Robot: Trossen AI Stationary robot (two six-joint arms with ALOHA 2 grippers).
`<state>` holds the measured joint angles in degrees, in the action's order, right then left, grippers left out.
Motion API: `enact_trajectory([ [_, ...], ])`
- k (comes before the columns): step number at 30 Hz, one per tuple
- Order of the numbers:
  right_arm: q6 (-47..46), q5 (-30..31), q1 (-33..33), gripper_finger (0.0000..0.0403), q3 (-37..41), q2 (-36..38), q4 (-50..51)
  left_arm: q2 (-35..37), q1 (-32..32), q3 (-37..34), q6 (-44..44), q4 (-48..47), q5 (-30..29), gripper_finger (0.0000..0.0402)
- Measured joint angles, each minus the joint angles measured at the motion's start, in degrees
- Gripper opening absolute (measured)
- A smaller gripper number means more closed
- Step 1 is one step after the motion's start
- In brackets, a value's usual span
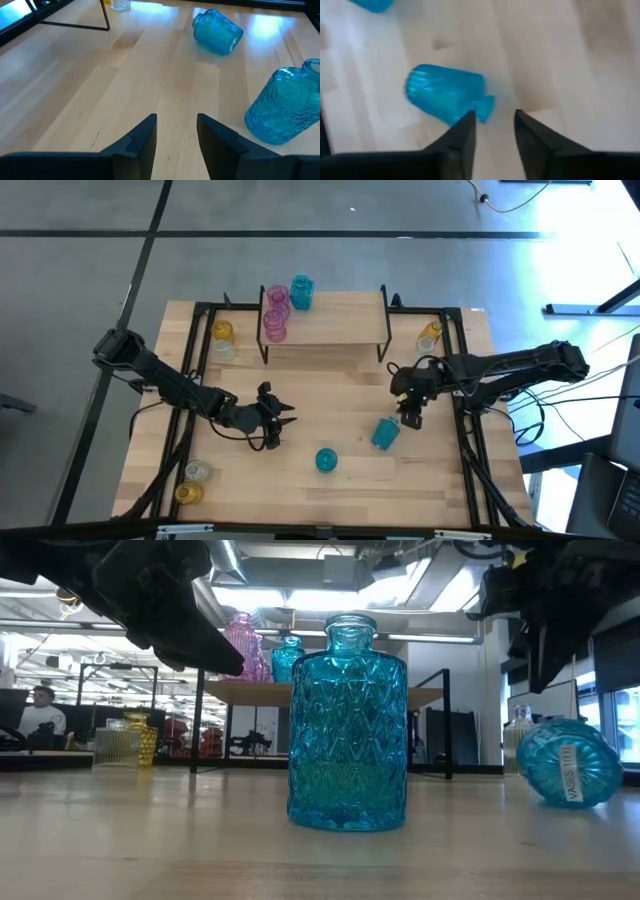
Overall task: Sort vases onto shelf
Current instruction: Put the right blue flower vase on the shelf aligned with the other blue flower vase
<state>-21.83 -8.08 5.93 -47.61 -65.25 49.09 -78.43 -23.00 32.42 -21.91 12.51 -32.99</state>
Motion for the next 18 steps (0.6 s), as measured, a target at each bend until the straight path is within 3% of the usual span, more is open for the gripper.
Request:
enact_trajectory([
  [10, 5.7, 1.6, 8.6, 0.0279, 2.8, -0.7, -12.2, 0.0, 0.6, 0.0, 0.7, 0.0, -0.2, 0.0133],
  [18, 4.3, 2.9, 11.7, 0.0311, 2.8, -2.4, -10.2, 0.0, 0.8, 0.0, 0.6, 0.0, -0.2, 0.0133],
])
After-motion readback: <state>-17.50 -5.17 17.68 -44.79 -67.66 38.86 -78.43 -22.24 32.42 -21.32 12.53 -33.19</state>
